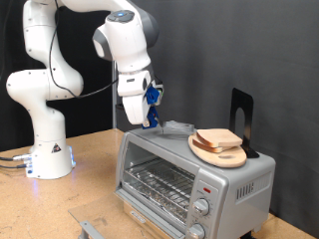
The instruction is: Make a piece of toast with the oven
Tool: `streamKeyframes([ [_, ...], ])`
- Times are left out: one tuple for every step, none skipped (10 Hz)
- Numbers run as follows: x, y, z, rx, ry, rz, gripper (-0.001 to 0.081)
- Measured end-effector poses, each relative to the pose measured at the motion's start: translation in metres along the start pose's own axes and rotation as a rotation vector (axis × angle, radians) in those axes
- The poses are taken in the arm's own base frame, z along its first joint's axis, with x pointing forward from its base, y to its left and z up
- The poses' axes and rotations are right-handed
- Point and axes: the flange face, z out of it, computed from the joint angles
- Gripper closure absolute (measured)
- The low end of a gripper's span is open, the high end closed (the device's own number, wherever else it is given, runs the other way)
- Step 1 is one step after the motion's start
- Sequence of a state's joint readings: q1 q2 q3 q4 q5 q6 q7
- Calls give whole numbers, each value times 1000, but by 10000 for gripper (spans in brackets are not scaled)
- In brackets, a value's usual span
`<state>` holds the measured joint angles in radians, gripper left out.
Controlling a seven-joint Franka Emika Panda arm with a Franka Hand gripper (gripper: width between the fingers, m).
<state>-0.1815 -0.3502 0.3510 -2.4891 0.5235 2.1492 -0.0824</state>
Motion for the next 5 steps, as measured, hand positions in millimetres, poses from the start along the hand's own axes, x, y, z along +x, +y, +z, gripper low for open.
streamKeyframes([
  [-3,1,0,4,3,-3,415],
  [-5,2,-1,14,7,-8,414],
  [-9,4,-3,24,17,-15,414],
  [-9,4,-3,22,14,-14,414],
  [-9,4,-3,23,15,-10,414],
])
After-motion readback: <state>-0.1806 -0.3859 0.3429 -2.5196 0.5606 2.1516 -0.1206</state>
